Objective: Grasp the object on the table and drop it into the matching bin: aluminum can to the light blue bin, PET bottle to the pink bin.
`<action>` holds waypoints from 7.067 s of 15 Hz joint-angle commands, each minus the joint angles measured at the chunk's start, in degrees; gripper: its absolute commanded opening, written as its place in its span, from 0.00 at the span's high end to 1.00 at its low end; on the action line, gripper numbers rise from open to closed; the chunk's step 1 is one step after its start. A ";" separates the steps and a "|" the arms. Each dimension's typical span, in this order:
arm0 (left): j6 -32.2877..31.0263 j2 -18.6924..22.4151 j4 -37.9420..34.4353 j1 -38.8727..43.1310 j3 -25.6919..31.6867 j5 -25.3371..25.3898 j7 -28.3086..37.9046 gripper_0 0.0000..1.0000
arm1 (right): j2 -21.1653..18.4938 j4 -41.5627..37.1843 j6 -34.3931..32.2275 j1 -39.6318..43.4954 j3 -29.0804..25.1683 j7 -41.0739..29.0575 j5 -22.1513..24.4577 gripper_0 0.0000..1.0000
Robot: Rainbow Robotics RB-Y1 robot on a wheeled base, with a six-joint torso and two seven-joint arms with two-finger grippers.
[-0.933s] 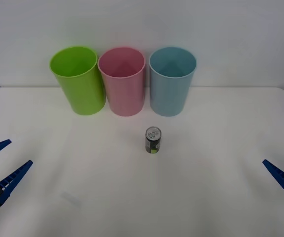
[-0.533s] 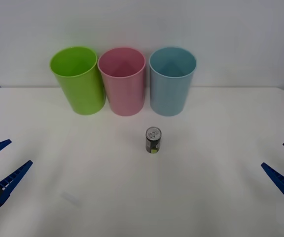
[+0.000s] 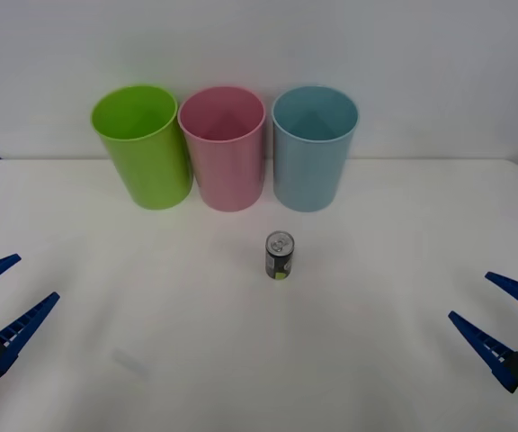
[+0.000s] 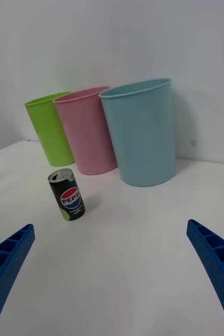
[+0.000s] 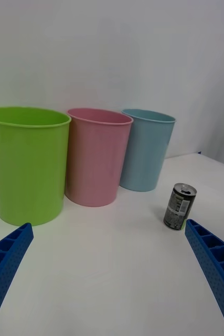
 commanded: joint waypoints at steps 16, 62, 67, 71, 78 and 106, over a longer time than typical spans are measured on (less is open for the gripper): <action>0.00 0.00 0.00 0.00 0.00 0.00 0.00 0.00 | 3.51 12.29 10.82 -13.74 18.80 17.17 4.47 0.00; 0.00 0.00 0.00 0.00 0.00 0.00 0.00 0.00 | 13.17 36.28 29.28 -38.08 34.79 25.08 7.63 1.00; 0.00 0.00 0.00 0.00 0.00 0.00 0.00 0.00 | 13.17 36.28 29.11 -38.08 34.97 25.08 7.46 1.00; 0.00 0.00 0.00 0.00 0.00 0.00 0.00 0.00 | 13.17 36.28 28.58 -38.00 34.97 25.08 7.20 1.00; 0.00 0.00 0.00 0.00 0.00 0.00 0.00 0.00 | 9.75 26.08 28.40 -32.11 35.06 22.70 5.70 1.00; 0.00 0.00 0.00 0.00 0.00 0.00 0.00 0.00 | 0.25 7.45 34.99 -44.24 22.14 -17.20 15.28 1.00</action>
